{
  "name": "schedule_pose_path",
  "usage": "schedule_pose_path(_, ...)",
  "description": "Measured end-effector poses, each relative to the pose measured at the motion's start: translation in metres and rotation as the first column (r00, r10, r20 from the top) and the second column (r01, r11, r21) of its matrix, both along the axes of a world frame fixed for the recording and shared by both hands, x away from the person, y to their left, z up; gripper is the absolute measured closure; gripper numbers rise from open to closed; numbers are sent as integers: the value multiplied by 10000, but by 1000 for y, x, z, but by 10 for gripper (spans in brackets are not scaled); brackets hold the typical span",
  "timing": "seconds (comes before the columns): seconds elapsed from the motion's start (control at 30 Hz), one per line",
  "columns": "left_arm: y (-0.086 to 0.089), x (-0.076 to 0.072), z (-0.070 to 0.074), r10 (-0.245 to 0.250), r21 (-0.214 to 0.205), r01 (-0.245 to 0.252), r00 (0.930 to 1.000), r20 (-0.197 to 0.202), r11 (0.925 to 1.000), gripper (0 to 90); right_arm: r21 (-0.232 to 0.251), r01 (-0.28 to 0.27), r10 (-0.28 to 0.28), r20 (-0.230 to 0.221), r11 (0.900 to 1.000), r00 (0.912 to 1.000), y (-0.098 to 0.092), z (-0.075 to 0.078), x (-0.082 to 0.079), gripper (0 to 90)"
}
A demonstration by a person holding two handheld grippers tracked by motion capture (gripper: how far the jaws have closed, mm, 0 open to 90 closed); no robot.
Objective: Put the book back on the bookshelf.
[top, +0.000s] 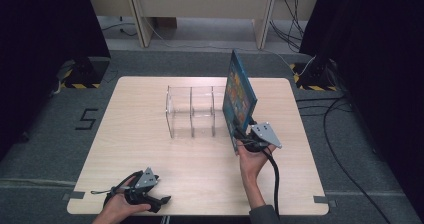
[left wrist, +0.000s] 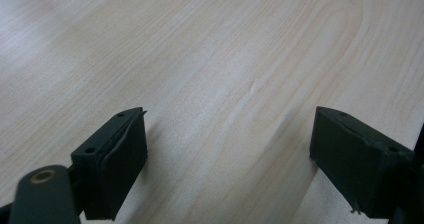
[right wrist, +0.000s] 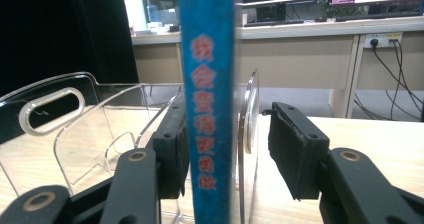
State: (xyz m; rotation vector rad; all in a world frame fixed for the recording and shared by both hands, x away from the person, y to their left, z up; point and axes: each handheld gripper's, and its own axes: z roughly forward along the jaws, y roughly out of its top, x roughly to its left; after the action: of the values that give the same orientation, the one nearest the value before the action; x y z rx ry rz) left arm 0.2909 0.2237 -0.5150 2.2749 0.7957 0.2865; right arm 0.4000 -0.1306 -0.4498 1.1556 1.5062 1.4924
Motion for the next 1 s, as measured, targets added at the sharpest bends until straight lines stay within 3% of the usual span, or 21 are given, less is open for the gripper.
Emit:
schedule_pose_path(0.63,0,0,0,-18,-31,18,10000,14,10000,142,-5,-415,415,-171,9991,9990,-12,3,-14,488)
schedule_pose_path(1.0,0,0,0,-49,-11,49,10000,13,10000,142,-296,-621,613,-260,9976,9978,-16,5,-22,482)
